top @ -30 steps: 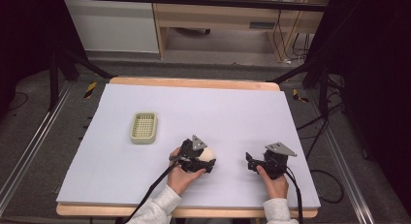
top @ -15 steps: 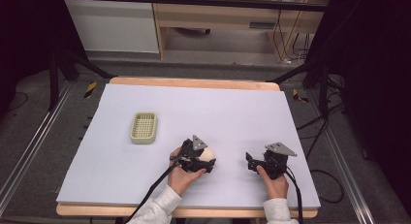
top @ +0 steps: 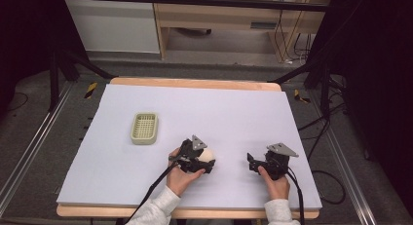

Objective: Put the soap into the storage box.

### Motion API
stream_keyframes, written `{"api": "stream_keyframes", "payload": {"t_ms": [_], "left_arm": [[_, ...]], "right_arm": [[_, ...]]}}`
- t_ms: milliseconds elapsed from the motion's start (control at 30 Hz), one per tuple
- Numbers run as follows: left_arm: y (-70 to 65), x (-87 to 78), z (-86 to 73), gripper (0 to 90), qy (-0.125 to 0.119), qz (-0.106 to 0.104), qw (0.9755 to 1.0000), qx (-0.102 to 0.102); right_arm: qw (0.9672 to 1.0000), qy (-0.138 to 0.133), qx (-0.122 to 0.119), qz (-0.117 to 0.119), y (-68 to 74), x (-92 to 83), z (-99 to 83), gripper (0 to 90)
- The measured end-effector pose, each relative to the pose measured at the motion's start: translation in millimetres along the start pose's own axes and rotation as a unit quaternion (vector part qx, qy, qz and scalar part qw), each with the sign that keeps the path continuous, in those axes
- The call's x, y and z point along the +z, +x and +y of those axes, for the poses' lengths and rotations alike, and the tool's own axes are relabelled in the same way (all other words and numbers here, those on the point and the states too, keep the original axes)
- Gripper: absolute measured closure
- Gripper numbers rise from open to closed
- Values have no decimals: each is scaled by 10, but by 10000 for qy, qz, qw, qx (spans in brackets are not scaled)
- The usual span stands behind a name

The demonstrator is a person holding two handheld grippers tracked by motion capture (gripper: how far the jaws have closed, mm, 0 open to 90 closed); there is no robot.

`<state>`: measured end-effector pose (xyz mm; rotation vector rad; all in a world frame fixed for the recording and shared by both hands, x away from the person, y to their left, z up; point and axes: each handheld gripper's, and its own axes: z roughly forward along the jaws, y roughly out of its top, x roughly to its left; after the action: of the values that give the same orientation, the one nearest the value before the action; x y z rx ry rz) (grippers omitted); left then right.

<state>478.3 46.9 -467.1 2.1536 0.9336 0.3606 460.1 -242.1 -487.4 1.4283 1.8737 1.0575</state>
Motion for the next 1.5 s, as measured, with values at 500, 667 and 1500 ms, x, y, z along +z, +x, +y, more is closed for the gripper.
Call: {"api": "stream_keyframes", "payload": {"t_ms": [500,667,1500], "left_arm": [[129,-200,7,243,-74,60,10000,-24],[196,-282,15,243,-125,82,9999,-74],[363,-542,85,244,-253,161,9995,-58]], "right_arm": [[10000,6,-1,-3,-4,3,1,46],[10000,6,-2,-7,-4,4,1,46],[10000,-2,8,-13,0,-1,0,46]]}}
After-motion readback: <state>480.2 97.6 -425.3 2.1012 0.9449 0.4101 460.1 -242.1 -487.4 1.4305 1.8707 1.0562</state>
